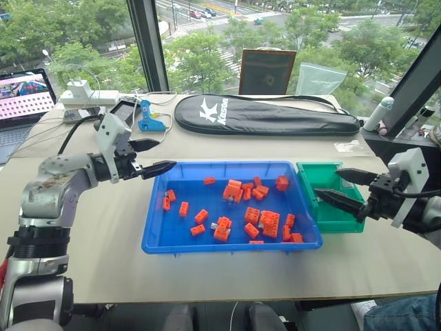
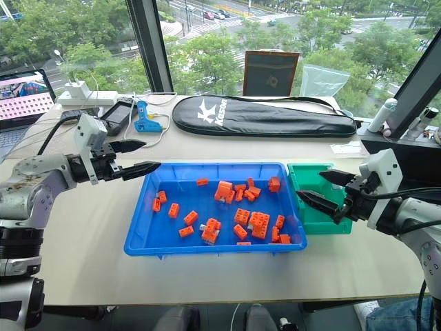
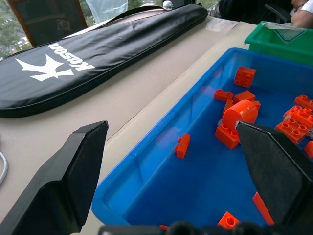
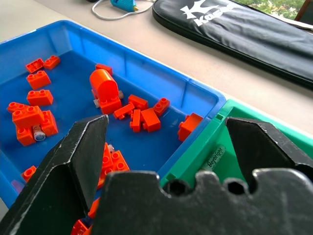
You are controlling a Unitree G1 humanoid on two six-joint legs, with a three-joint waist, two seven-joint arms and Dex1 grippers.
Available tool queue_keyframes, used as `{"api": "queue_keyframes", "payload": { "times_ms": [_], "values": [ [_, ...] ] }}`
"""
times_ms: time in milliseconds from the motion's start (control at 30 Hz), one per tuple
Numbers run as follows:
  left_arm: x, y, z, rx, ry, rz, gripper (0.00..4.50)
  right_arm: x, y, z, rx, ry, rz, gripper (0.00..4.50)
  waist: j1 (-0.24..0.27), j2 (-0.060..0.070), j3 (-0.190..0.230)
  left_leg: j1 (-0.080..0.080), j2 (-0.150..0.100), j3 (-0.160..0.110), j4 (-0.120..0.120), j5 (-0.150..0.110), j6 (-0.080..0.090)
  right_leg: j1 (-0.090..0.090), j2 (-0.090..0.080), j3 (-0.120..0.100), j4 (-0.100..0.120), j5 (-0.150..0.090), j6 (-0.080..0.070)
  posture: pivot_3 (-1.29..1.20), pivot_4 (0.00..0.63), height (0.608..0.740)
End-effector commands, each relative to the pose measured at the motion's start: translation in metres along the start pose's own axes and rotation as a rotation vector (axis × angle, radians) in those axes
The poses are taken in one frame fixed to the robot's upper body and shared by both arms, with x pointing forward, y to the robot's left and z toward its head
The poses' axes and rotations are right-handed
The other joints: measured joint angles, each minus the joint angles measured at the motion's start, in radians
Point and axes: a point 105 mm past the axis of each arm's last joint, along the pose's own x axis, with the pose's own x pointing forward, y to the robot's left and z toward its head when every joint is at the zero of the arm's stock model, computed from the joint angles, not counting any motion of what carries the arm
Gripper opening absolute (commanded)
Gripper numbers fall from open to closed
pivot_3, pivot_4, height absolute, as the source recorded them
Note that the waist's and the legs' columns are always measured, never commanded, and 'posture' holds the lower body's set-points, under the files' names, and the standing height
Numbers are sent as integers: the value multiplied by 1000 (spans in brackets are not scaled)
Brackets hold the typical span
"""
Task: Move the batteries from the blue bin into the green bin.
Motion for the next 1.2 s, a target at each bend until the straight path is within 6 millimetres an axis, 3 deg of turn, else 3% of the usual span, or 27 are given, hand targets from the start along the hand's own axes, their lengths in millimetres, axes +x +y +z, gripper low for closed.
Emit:
{"api": "queue_keyframes", "payload": {
  "times_ms": [33,133,333,500,633,867,1200],
  "values": [
    [-5,-8,21,65,-31,-79,4500,6,6,29,-80,-47,32,4461,0,0,0,0,0,0,0,0,0,0,0,0,0,0,0,0,150,740],
    [-11,-30,29,90,-8,-262,4500,32,30,54,-165,-23,173,4461,-18,1,3,-1,1,2,1,0,0,-3,0,2,1,0,0,0,150,740],
    [-19,-43,15,169,101,-343,4500,79,64,56,-285,83,376,4461,-21,1,3,0,3,-1,1,0,0,-2,3,0,2,-2,-3,0,150,740],
    [-26,-48,10,184,123,-356,4500,99,92,28,-336,210,551,4461,-7,1,3,-4,3,-1,1,0,0,-5,3,0,2,-2,-3,0,150,740],
    [-25,-56,7,178,124,-370,4500,103,106,4,-336,320,653,4461,4,0,3,-6,2,0,2,0,0,-7,3,0,2,-2,-3,0,150,740],
    [-12,-72,11,173,96,-418,4500,92,89,-26,-317,491,598,4461,9,0,3,-7,2,-1,3,0,0,-7,2,-1,3,-2,-3,0,150,740],
    [-4,-84,21,192,64,-517,4500,95,72,-39,-270,565,439,4461,0,0,3,-7,2,-1,3,0,0,-8,3,0,4,-2,-3,0,150,740]
  ]
}}
